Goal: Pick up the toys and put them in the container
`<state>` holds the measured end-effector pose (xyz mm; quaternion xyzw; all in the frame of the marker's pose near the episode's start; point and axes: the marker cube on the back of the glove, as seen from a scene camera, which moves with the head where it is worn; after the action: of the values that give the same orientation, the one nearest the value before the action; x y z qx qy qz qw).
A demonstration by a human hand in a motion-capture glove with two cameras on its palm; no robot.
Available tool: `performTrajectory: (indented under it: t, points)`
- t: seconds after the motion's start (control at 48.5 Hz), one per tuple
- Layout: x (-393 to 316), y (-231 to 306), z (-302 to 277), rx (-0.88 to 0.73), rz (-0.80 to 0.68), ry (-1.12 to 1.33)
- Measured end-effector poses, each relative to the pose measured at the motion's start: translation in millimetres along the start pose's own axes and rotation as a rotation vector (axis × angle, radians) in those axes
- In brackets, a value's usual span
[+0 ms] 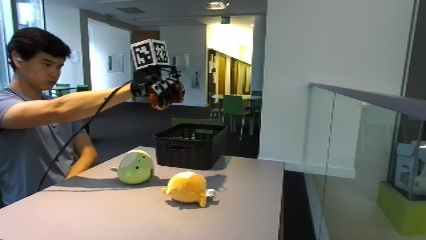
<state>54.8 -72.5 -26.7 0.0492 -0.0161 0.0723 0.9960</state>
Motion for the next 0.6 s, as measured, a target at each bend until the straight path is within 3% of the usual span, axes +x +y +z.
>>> performTrajectory:
  t: [0.268,0.371,0.453,0.536,0.598]
  points:
    - [-160,27,-13,0.024,-0.195,-0.051]
    - [-224,52,0,-0.003,-0.465,-0.126]
    - [-259,57,17,-0.002,-0.369,-0.108]
    - [-282,70,27,0.022,-0.516,-0.142]
    - [-288,69,35,0.026,-0.426,-0.116]
